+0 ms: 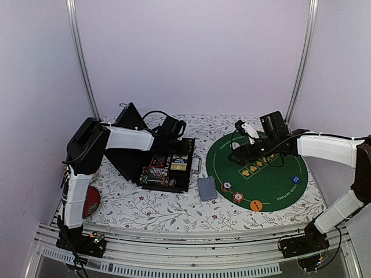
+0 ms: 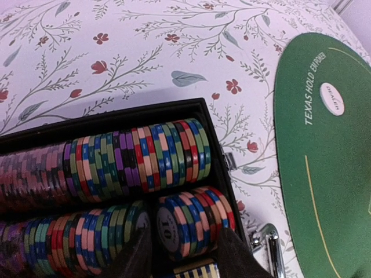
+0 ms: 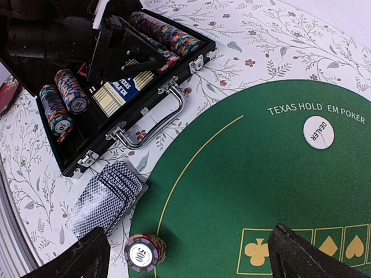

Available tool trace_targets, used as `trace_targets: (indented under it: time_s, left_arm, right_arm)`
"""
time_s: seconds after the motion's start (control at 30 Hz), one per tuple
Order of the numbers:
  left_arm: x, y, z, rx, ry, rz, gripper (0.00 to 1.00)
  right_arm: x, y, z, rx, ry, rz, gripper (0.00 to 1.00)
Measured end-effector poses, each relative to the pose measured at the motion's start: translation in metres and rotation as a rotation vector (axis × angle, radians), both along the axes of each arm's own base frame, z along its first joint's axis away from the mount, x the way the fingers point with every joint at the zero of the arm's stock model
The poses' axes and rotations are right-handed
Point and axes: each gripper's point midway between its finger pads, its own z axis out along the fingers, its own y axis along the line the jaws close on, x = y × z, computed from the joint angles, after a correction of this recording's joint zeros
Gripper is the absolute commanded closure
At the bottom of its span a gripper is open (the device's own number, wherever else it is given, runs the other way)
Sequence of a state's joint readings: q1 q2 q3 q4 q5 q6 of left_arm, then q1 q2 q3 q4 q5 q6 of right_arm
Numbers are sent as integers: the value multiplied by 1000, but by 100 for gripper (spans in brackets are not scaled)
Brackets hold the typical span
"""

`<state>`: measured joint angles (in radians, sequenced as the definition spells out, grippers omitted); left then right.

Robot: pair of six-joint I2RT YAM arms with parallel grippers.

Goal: Distribute texas hold em gaming equipment
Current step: Pick up the pile of poker chips from the chip case.

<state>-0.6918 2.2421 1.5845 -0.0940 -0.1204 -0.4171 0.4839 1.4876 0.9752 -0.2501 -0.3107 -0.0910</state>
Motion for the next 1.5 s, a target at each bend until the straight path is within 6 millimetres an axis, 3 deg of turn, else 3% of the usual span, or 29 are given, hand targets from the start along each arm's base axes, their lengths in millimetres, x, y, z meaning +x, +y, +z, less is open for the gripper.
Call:
trace_targets:
  time_s: [0.33, 0.63, 0.8, 1.1, 1.33, 1.5]
  left_arm:
    - [2, 2, 1, 16, -5, 8, 57]
    - [4, -4, 9, 10, -34, -23, 45]
    - [5, -6, 10, 15, -40, -34, 50]
    - [13, -10, 4, 48, -35, -29, 48]
    - [12, -7, 2, 116, -37, -21, 58]
    - [10, -3, -1, 150, -38, -11, 60]
  right_arm:
    - [-1, 0, -1, 2, 7, 5, 3]
    - [-2, 1, -2, -2, 16, 7, 4]
    - [-1, 2, -4, -3, 25, 13, 4]
    - [-3, 2, -6, -6, 34, 16, 5]
    - [-3, 3, -6, -4, 37, 19, 5]
    - [-3, 3, -7, -4, 41, 20, 5]
